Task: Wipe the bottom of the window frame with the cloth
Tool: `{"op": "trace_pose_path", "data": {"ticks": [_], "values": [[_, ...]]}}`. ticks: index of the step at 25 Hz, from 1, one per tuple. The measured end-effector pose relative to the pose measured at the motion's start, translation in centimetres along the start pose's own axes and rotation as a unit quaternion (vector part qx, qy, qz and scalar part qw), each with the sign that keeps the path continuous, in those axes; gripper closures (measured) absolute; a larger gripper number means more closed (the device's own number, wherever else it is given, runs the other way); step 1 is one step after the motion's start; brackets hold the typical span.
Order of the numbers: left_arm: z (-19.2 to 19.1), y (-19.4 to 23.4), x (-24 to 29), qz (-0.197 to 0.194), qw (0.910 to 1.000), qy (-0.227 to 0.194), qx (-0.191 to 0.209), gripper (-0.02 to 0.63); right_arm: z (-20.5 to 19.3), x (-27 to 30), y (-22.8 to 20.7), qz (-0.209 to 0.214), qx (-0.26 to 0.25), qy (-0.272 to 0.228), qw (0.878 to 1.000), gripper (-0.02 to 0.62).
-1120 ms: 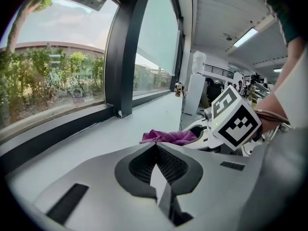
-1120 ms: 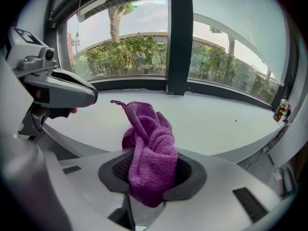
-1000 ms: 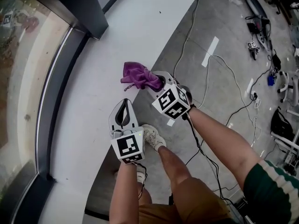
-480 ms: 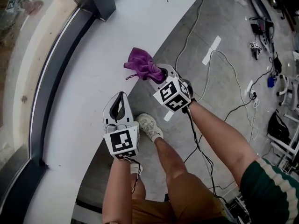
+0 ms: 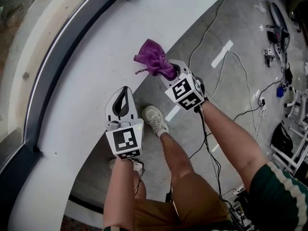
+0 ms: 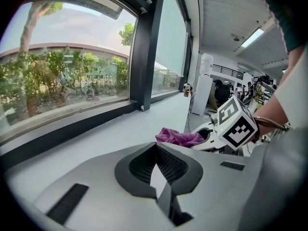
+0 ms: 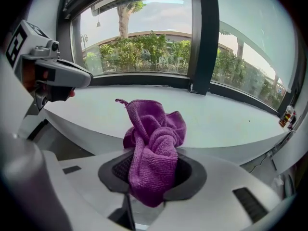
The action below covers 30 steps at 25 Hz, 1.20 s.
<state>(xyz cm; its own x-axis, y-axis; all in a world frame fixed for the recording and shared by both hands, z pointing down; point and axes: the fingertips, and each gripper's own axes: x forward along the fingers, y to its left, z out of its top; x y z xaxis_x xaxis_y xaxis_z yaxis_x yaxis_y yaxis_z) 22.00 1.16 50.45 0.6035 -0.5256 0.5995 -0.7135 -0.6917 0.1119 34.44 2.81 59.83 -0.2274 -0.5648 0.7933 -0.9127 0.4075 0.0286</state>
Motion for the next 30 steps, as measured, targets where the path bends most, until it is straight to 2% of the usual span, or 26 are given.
{"op": "trace_pose_path", "data": {"ticks": [7, 16, 22, 30], "values": [[-1.1, 2.0, -2.8, 0.023, 0.9997, 0.000, -0.004, 0.598, 0.6, 0.2, 4.4, 0.031, -0.022, 0.004, 0.999, 0.446], [-3.5, 4.7, -6.1, 0.057, 0.9977, -0.001, -0.036, 0.598, 1.6, 0.8, 7.8, 0.044, -0.031, 0.011, 0.998, 0.446], [-7.0, 9.0, -10.9, 0.084, 0.9947, -0.012, -0.058, 0.598, 3.2, 1.9, 14.6, 0.048, -0.054, 0.010, 0.997, 0.446], [-5.9, 8.5, -9.6, 0.099, 0.9923, -0.011, -0.074, 0.598, 3.3, 1.7, 13.9, 0.071, -0.058, 0.014, 0.996, 0.446]]}}
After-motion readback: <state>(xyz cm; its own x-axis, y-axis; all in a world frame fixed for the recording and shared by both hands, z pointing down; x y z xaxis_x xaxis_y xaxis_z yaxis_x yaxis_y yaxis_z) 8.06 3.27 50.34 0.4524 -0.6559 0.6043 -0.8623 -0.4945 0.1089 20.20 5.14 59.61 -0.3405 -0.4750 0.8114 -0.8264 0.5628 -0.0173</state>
